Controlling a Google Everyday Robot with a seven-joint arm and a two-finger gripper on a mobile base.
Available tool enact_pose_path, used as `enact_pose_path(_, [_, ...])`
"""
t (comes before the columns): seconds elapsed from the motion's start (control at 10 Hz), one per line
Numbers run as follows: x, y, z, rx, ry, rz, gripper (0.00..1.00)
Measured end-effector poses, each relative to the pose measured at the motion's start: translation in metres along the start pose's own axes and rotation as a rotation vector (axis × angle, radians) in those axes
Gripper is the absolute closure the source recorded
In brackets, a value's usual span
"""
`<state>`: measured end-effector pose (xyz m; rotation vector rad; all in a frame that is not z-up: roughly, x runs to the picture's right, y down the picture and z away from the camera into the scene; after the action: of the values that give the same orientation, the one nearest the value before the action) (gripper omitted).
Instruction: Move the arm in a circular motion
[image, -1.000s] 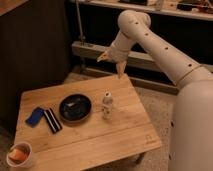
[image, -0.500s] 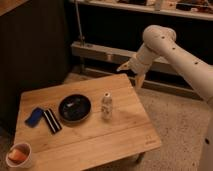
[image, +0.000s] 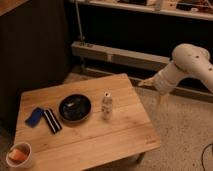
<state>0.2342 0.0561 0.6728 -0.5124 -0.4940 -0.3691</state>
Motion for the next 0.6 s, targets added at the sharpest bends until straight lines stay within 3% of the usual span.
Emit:
enact_pose_path(0.3, [-0.036,0.066,-0.011,-0.023,-0.017,-0.042,0.20])
enact_pose_path(0.6, [-0.084,0.089,-0.015,-0.033,-0.040,-0.163,0.20])
